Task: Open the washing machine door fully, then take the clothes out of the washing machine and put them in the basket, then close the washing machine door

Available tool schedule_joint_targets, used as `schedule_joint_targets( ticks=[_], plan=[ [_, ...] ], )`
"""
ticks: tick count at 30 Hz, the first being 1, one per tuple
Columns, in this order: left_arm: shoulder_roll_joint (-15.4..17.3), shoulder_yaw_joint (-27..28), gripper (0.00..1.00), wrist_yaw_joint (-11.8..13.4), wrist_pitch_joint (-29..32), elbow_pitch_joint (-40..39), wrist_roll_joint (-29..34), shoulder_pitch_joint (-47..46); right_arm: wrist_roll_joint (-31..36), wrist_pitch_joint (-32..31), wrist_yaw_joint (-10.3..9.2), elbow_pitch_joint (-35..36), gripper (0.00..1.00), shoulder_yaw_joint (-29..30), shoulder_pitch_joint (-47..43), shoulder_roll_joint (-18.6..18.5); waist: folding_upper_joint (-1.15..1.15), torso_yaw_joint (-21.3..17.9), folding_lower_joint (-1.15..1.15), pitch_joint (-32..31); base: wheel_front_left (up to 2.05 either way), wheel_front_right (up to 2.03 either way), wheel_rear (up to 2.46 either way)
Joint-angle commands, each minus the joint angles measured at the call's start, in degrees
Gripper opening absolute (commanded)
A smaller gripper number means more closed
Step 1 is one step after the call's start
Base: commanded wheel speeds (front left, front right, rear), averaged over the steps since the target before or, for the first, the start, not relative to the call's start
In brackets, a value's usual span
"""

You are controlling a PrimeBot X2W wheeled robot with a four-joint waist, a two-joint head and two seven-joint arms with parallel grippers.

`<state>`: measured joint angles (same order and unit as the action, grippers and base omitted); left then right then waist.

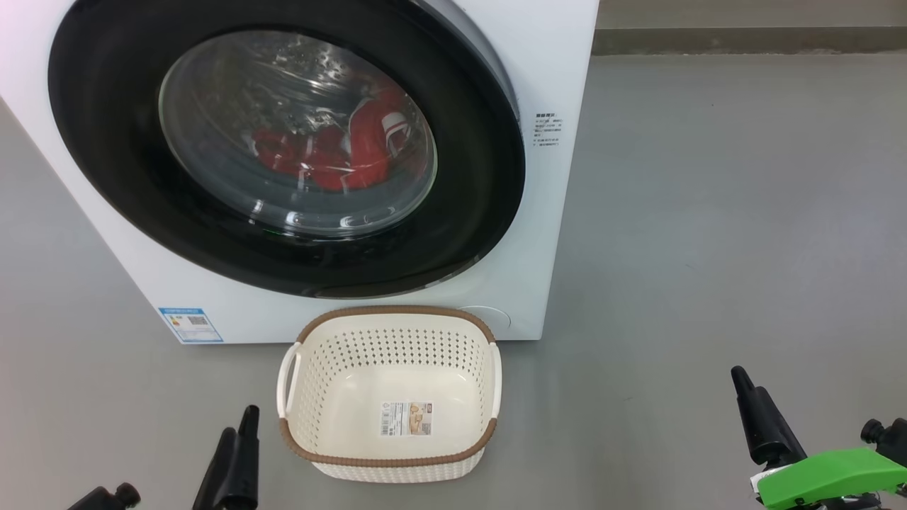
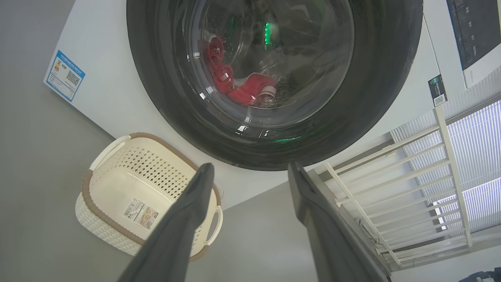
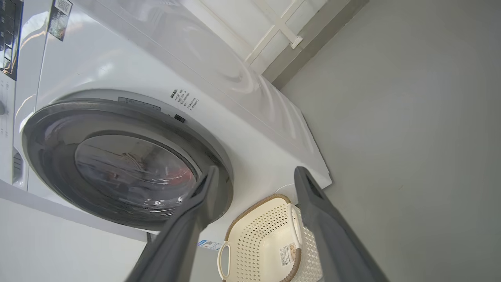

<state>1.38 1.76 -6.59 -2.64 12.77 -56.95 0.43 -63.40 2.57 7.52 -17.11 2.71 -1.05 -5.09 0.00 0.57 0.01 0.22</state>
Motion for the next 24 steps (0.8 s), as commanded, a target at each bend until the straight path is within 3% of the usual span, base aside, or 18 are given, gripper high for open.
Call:
schedule_joint_targets(
  ticks=[1,24],
  plan=[
    [0.92,0.67,1.00,0.14,-0.64,-2.00,1.78,-0.23,1.78,0.80,-0.01,1.79,1.00,-0.76,0.84,-1.23,0.00,-0.01,0.00,0.01,0.00,0.00,0.00],
    [1.11,-0.91,1.00,2.00,-4.54,-3.62,20.91,0.68,16.48,4.68,-0.02,2.67,1.00,-1.38,-0.36,-2.67,0.00,-0.05,0.00,0.21,0.00,0.00,0.00]
  ],
)
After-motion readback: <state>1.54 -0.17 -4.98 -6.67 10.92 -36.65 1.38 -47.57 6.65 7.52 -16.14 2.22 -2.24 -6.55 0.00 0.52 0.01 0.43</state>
